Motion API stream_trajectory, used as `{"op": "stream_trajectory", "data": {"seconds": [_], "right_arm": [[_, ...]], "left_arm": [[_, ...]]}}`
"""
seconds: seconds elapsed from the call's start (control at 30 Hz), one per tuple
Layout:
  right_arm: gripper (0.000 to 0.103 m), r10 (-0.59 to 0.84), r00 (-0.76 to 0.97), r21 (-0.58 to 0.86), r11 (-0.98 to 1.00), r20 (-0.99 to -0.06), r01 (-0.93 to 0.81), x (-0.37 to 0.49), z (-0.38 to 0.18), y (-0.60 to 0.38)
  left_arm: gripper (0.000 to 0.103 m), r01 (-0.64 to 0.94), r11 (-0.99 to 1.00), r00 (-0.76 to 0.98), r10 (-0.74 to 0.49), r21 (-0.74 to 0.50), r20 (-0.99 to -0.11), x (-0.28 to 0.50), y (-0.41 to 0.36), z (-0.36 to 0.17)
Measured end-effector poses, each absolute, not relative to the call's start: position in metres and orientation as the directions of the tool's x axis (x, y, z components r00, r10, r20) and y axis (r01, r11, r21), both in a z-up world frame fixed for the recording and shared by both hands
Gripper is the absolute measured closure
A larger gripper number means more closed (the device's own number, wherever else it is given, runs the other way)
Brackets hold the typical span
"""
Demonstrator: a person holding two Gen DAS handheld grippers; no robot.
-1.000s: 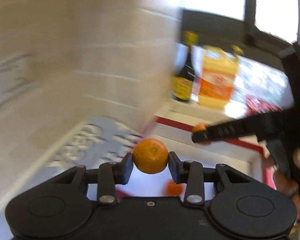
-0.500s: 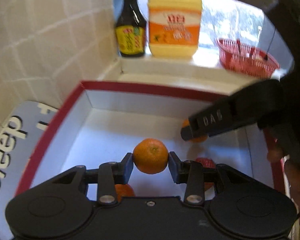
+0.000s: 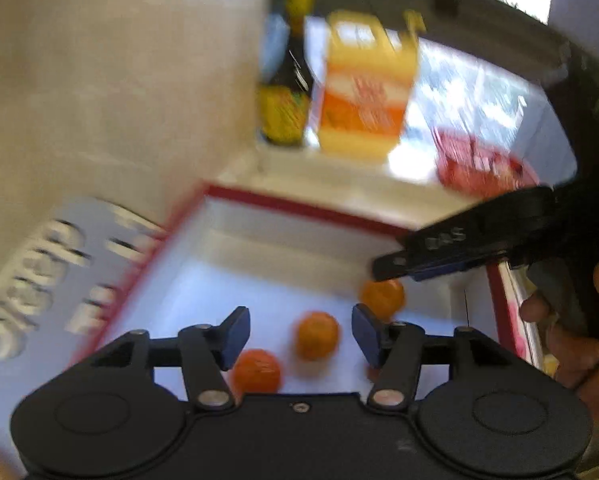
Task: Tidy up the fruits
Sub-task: 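Carry both mandarins into the white box and open both tools, then grasp a small orange with the right tool while the left tool grasps a green apple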
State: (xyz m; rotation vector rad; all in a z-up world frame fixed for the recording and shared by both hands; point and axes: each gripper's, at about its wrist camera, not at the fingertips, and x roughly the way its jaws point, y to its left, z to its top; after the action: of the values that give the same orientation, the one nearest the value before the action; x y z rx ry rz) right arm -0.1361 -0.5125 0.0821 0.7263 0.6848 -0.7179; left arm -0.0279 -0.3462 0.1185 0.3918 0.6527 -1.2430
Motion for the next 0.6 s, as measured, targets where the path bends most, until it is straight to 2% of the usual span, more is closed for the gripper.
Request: {"op": "stream_trajectory", "data": {"seconds": [0.2,0.33,0.47,0.6], "right_arm": [[0.059,-0.361,0.665,0.356,0.629,-0.654,0.691,-0.139,0.143,-0.476],[0.059,-0.34,0.726,0.34,0.713,-0.598,0.614,-0.121,0.172,-0.439],[0.059,-0.284,0.768,0.312,0.791,-0.574,0.526,-0.092,0.174,-0.392],[0.059,-0.214,0.783,0.283,0.85,-0.584,0.444,-0.053,0.157,-0.339]], "left_arm": [[0.034,0.858,0.511,0.415,-0.747,-0.049,-0.52,0.003,-0.229,0.191],[0.035,0.732,0.679,0.586,-0.672,-0.061,-0.454,0.025,-0.141,0.231],[0.036,0.573,0.818,0.716,-0.53,-0.05,-0.454,0.038,-0.071,0.244],[0.036,0.484,0.872,0.744,-0.456,-0.077,-0.488,0.044,-0.027,0.226]]}}
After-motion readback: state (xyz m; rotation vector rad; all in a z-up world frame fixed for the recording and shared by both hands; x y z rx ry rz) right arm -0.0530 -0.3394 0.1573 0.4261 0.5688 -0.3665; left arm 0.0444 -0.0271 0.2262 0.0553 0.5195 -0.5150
